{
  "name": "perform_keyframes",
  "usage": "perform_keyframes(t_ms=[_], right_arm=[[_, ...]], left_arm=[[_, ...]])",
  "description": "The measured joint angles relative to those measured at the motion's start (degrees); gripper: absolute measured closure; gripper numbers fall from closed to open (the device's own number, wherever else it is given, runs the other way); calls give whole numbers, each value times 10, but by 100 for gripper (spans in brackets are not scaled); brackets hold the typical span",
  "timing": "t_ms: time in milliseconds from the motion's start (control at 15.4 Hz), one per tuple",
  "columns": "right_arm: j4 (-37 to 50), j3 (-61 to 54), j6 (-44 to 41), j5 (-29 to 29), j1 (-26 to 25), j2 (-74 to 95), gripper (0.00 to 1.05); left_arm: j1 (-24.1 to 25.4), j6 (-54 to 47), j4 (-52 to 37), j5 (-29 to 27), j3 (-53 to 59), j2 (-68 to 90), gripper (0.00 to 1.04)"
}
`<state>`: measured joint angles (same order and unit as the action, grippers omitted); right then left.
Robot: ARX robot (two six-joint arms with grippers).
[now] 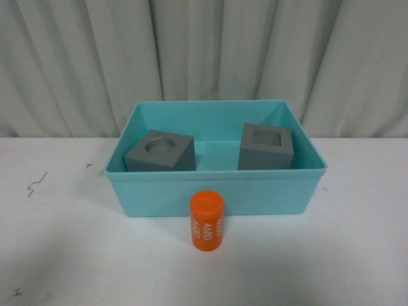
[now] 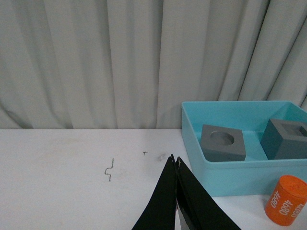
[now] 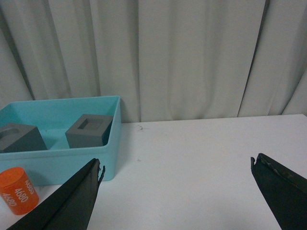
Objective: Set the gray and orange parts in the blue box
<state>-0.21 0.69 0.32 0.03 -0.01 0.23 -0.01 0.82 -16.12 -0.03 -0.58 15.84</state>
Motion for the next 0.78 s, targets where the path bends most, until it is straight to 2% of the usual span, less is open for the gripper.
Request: perform_keyframes(t_ms=[453, 712, 777], right_arm=[[0, 0, 0, 0, 0, 0, 6], [0, 0, 0, 0, 0, 0, 6], [0, 0, 0, 0, 0, 0, 6]], left_arm=[[0, 0, 64, 0, 0, -62, 103], [0, 0, 166, 1, 0, -132, 103], [0, 0, 169, 0, 0, -146, 103]])
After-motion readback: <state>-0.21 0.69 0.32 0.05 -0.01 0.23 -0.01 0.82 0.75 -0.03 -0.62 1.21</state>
